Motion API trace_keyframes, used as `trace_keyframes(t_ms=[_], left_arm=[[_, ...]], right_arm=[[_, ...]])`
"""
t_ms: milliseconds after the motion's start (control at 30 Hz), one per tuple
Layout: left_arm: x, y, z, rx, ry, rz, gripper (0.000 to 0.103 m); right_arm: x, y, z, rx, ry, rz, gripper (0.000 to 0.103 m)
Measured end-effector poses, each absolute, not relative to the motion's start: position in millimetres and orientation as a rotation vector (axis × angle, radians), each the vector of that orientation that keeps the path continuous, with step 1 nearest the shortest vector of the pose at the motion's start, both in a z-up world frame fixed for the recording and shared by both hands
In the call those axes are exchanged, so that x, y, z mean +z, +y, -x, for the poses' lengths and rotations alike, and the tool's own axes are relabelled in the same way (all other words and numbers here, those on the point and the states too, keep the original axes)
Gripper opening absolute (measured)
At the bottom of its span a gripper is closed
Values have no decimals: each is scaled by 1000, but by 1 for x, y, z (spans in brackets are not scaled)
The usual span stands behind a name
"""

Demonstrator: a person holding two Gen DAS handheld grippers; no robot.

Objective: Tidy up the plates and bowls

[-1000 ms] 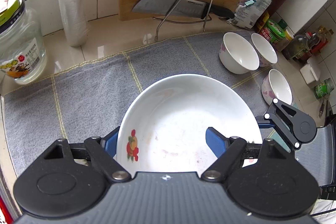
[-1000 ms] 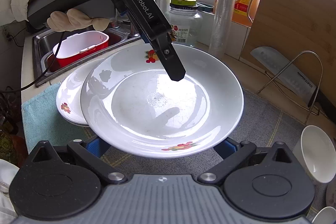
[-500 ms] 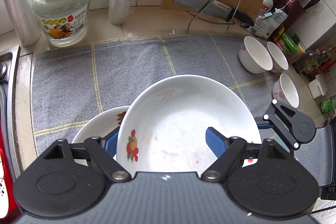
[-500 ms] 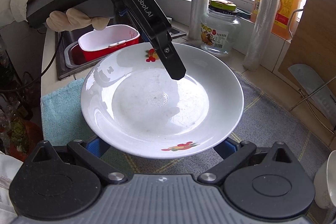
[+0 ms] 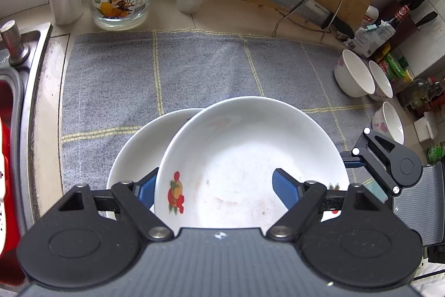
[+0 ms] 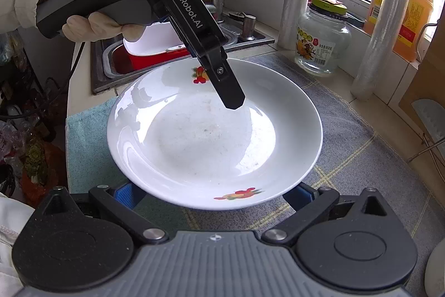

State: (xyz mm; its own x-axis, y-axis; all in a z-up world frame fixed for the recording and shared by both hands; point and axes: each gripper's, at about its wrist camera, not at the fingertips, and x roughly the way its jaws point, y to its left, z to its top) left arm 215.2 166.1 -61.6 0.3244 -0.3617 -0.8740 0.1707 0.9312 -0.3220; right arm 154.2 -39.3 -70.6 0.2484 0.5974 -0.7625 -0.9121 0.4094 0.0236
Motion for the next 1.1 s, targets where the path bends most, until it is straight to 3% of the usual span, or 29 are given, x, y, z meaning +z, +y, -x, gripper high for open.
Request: trace_keyframes(t_ms=[1100], left_arm=[[-95,166,-231,-358,1281,138,83]], right_arm=[[-75,-29,-156,1082,805,534,103]])
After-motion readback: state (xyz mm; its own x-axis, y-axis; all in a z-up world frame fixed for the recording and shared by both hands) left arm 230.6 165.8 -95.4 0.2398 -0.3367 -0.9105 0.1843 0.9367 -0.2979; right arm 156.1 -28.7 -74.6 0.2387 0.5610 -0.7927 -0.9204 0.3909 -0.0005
